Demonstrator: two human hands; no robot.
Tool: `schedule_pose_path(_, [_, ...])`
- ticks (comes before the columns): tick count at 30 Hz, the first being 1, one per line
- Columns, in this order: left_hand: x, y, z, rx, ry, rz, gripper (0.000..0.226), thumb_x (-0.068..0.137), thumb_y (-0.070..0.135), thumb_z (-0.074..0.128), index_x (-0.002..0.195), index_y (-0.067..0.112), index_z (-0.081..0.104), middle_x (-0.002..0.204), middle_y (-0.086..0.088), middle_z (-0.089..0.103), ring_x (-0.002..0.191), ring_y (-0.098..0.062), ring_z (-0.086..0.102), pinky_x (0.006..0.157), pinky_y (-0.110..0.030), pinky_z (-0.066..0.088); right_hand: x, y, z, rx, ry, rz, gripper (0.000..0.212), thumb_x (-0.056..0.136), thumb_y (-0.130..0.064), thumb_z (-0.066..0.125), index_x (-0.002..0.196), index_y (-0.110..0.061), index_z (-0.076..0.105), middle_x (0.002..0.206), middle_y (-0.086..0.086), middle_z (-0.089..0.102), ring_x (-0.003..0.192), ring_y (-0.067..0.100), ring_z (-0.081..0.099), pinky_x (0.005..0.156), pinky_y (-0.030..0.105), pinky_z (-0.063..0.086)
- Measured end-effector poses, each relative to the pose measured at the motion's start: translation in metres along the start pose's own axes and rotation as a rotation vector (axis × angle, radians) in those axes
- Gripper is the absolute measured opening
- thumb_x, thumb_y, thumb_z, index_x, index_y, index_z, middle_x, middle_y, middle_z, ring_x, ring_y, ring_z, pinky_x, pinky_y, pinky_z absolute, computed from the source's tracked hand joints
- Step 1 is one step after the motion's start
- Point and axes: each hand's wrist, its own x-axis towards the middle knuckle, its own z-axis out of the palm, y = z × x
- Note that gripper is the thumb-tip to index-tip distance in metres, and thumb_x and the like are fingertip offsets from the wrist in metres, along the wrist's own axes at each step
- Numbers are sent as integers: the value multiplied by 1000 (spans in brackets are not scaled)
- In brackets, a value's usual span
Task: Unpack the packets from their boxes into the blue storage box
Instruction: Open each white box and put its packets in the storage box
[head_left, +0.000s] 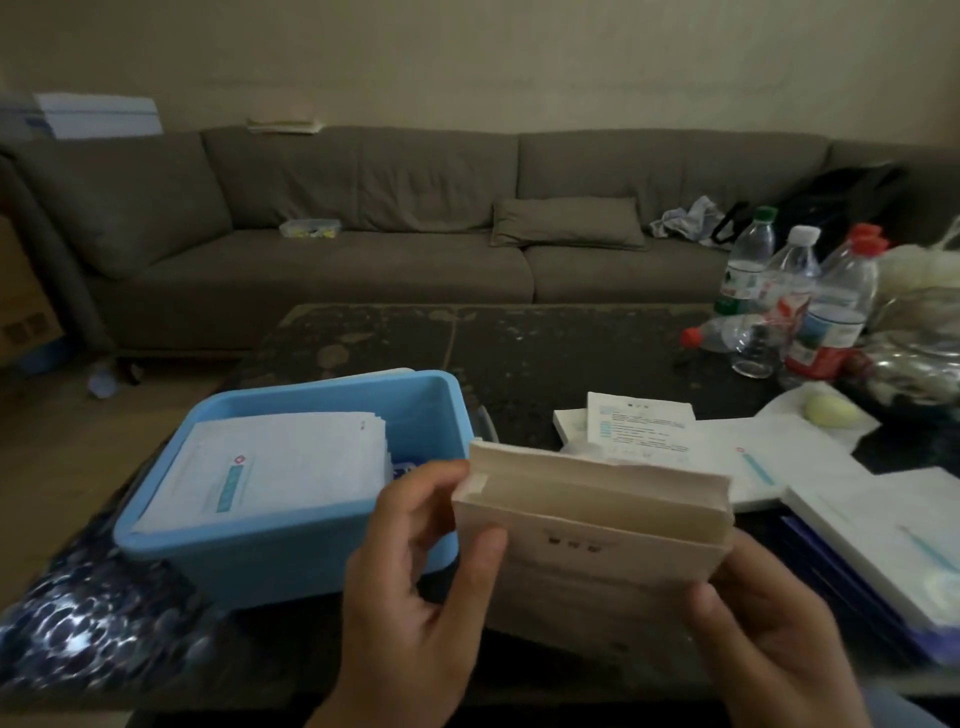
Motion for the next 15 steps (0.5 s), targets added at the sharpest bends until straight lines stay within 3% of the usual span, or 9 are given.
schedule_pose_path(4, [-6,-8,4,-37,39,54,33,85,46,68,114,49,54,109,19,68,101,-9,69,83,-25,58,-1,10,-4,-55,119,-157,77,68,17,59,114,-45,57,112,-3,69,104,17,68,80,26,57])
schedule_pose_path(6, [-7,-13,5,-17,55,120,35,86,43,68,118,47,53,111,21,66,101,-9,68,84,-24,56,3,13,-9,-183,154,-239,74,69,20,63,109,-41,60,116,-9,66,110,14,64,83,24,56])
schedule_pose_path(8, [-9,-17,5,-25,58,198,35,89,38,66,122,44,54,116,23,63,104,-8,65,88,-22,53,8,12,-17,-306,127,-310,42,80,-2,72,105,-35,63,119,-15,63,115,8,60,88,18,52])
schedule_pose_path(10, [-13,-19,4,-39,35,295,34,92,31,64,123,38,54,120,19,61,106,-12,65,89,-25,52,9,9,-22,-416,63,-320,17,85,-26,67,102,-24,65,117,-14,64,113,10,61,89,18,51])
schedule_pose_path(15, [-20,-19,4,-89,0,296,23,96,28,58,118,33,53,116,4,64,101,-24,66,83,-33,54,2,2,-17,-376,107,-266,36,89,-48,59,87,-14,69,106,-7,72,98,17,70,77,30,58])
